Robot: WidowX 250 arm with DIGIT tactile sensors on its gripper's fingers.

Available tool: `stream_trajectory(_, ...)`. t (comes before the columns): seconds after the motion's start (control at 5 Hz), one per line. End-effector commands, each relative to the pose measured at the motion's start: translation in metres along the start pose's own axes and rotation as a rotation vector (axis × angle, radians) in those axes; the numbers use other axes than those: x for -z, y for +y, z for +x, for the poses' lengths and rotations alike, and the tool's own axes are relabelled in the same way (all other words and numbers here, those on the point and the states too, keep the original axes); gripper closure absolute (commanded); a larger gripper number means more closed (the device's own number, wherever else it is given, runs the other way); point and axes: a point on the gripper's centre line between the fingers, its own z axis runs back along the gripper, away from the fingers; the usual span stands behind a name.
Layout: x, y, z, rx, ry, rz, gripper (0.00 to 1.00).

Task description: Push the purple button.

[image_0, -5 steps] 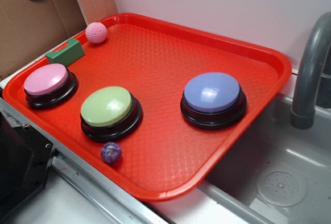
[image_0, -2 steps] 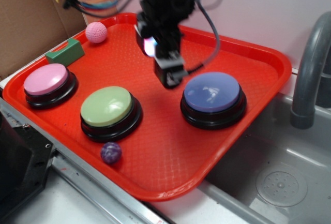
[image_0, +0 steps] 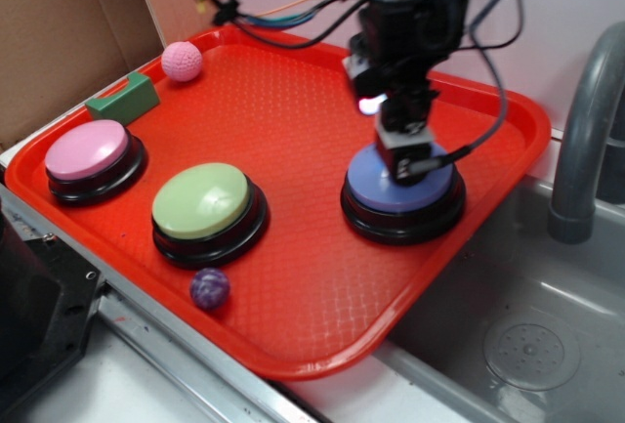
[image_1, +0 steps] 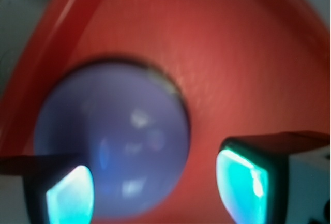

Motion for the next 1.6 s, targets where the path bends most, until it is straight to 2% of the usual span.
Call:
stream_trajectory(0.0,-0.001,0.002,-0.002,-0.012,-0.071,-0.043,0.00)
stream_trajectory(0.2,-0.003,-0.012,-0.018,-0.069,-0.015,-0.068,0.00)
stream_trajectory(0.4,0.000,-0.018,-0.028,-0.116,-0.009,-0.109,0.00)
stream_trajectory(0.6,-0.019,-0.009,-0.028,-0.077,-0.035,-0.069,0.00)
stream_trajectory(0.8,-0.052,0.003,-0.036,-0.040,-0.089,-0.011,0.00)
stream_trajectory(1.0,-0.066,0.006,-0.049,-0.063,-0.167,-0.028,0.00)
stream_trajectory(1.2,-0.066,0.005,-0.055,-0.069,-0.201,-0.057,0.00)
stream_trajectory(1.4,-0.069,0.006,-0.056,-0.047,-0.181,-0.065,0.00)
